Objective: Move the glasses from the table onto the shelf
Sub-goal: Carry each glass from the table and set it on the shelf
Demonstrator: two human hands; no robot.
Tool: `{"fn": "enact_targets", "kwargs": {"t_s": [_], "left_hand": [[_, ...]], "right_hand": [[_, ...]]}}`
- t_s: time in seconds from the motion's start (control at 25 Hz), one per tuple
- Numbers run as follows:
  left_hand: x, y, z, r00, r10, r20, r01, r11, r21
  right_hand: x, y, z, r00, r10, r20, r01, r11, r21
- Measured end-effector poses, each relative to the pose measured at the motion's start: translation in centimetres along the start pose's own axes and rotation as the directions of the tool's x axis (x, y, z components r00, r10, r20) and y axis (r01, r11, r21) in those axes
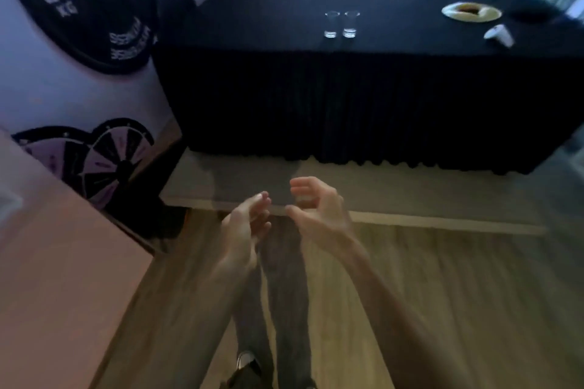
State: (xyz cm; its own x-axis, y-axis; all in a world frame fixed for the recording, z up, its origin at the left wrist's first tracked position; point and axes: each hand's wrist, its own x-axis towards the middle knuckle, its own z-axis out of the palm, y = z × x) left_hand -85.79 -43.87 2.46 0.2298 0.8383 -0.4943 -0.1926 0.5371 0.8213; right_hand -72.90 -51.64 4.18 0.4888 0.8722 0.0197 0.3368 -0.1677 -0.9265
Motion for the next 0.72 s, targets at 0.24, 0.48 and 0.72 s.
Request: {"fn": "enact_targets", "kwargs": {"t_s": [0.24,0.48,0.72], "left_hand": [[6.2,-1.9,12.8,0.966,-0.076,0.246,0.077,0.997,0.005],[16.2,-1.3,24.2,0.935,-0.127,0.33,0.131,0.991,0.012],[24.8,0.8,35.6,0.91,-0.226,0.348,0.221,0.974,0.055]], "right_hand": [[5.8,4.2,-8.5,0.983,0.063,-0.175,-0.066,0.998,-0.009],[16.8,6.5,-15.1,0.963,0.1,-0.249,-0.121,0.99,-0.069],[28.7,8.2,-21.3,0.947,0.116,-0.299,-0.151,0.983,-0.099]]}}
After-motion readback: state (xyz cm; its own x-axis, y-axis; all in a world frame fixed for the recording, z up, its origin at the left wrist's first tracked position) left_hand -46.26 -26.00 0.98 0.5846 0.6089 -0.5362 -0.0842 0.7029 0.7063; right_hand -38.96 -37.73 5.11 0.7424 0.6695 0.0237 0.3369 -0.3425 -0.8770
